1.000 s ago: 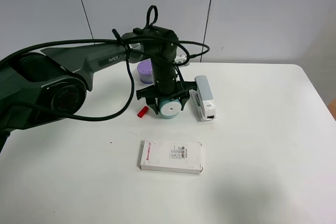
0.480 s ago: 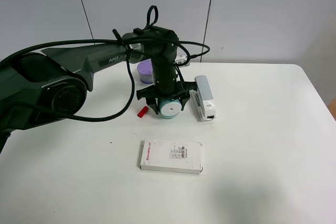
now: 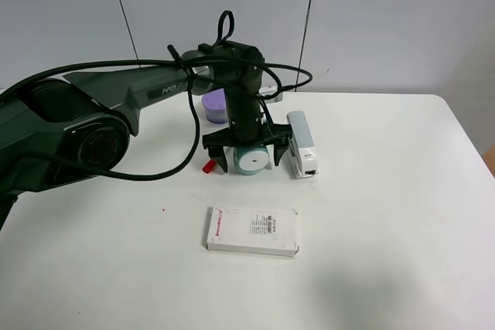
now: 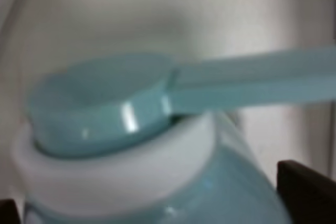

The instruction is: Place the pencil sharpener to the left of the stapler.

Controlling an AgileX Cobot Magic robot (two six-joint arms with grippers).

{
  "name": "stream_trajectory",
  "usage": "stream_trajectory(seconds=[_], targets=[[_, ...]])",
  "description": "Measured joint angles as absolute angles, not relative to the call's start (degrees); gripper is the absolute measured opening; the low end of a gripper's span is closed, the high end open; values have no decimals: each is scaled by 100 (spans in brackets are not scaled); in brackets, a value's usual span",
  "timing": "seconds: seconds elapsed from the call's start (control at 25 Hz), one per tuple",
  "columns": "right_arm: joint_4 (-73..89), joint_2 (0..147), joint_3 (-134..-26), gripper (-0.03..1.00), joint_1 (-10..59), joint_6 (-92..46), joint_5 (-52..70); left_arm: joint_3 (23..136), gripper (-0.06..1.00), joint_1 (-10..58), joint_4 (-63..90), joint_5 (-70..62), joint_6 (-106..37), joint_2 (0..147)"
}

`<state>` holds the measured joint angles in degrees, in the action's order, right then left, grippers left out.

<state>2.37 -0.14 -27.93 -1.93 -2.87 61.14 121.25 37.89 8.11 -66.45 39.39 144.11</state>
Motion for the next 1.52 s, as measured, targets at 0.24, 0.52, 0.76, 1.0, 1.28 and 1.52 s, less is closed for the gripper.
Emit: stream_trajectory(seconds=[0.24,0.52,0.76,1.0,1.28,1.52], targets=[[237,-14,-2793,99,-193,-287,6114,12125,99,3789,798,-6657,3940,14411],[237,-14,-2793,99,-193,-287,6114,12125,99,3789,981,-6715,3911,14357],[237,-14,-2793,99,-193,-287,6114,12215,99,3789,999,-6732,3306,13925],[237,-14,-2793,99,-193,-287,6114,12350,99,3789,1003,-6727,2773,13324],[237,-14,-2793,99,-193,-287,6114,12350,99,3789,961,-6778,1414,12408],[237,-14,-2793,99,-193,-287,6114,12355,99,3472,501,-6787,1075,11533]])
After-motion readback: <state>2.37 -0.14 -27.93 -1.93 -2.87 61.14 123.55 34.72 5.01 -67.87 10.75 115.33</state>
